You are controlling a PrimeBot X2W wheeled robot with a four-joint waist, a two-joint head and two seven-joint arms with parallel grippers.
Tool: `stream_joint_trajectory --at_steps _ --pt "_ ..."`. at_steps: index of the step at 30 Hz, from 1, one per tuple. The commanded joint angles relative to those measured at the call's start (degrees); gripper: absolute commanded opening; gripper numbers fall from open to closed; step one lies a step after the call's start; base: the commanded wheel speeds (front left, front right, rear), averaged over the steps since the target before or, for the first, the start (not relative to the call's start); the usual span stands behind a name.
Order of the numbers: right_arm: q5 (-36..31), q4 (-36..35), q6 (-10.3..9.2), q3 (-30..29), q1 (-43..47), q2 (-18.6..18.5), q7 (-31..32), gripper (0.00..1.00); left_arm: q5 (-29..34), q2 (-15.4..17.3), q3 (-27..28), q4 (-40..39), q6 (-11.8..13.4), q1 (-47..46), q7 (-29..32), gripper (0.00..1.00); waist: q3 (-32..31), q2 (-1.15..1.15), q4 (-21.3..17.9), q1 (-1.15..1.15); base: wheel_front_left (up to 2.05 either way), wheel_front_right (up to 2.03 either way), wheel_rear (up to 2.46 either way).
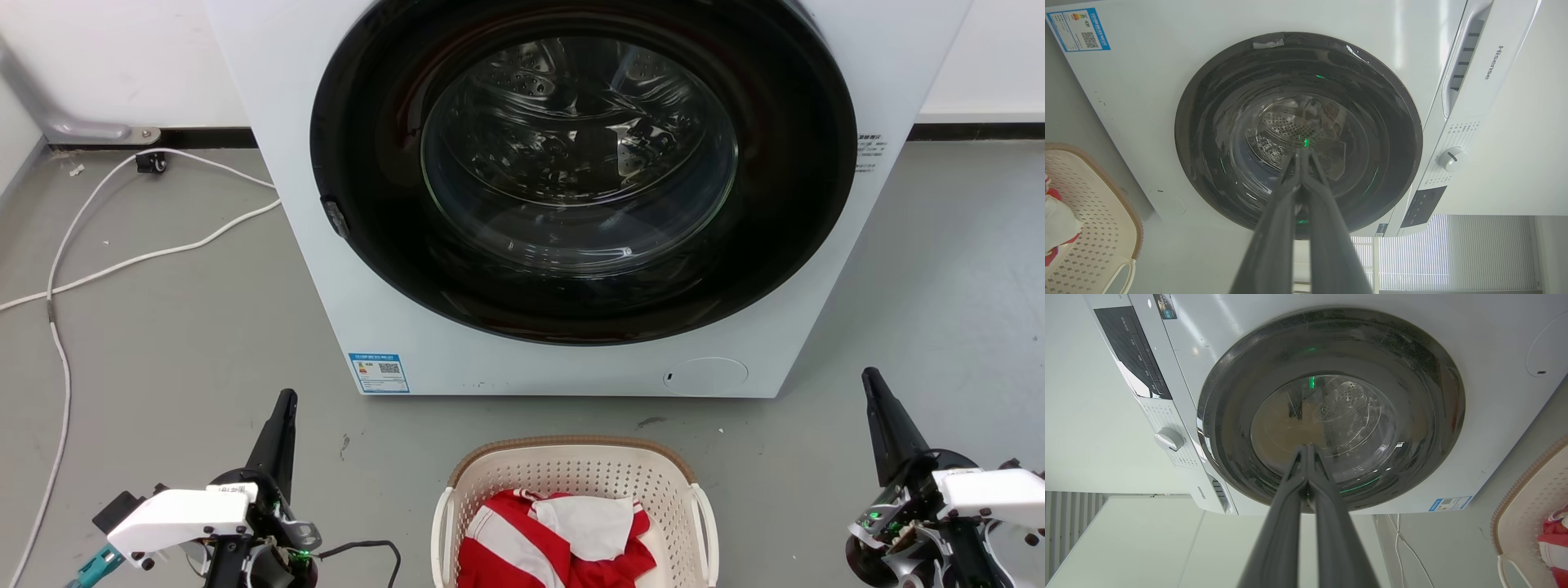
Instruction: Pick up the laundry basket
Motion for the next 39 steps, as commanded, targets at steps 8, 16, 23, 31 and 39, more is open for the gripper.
stream_joint_trajectory --at_steps 8,16,23,31,39 --pt "-0.3 0.1 0.0 -0.2 -0.6 0.2 0.2 0.0 0.4 -0.1 0.3 0.1 -0.2 -0.6 0.3 0.0 0.0 0.0 0.0 0.0 0.0 0.0 0.0" --pt "-0.4 0.1 0.0 -0.3 -0.6 0.3 0.3 0.0 0.5 -0.2 0.4 0.1 -0.2 -0.6 0.3 0.0 0.0 0.0 0.0 0.0 0.0 0.0 0.0" --pt "-0.5 0.1 0.0 -0.3 -0.6 0.3 0.3 0.0 0.6 -0.3 0.5 0.1 -0.2 -0.6 0.4 0.0 0.0 0.0 0.0 0.0 0.0 0.0 0.0" --pt "-0.6 0.1 0.0 -0.4 -0.7 0.4 0.4 0.0 0.5 -0.3 0.5 0.1 -0.2 -0.6 0.6 0.0 0.0 0.0 0.0 0.0 0.0 0.0 0.0" --pt "-0.6 0.1 0.0 -0.5 -0.7 0.4 0.4 0.0 0.6 -0.4 0.6 0.1 -0.2 -0.6 0.6 0.0 0.0 0.0 0.0 0.0 0.0 0.0 0.0"
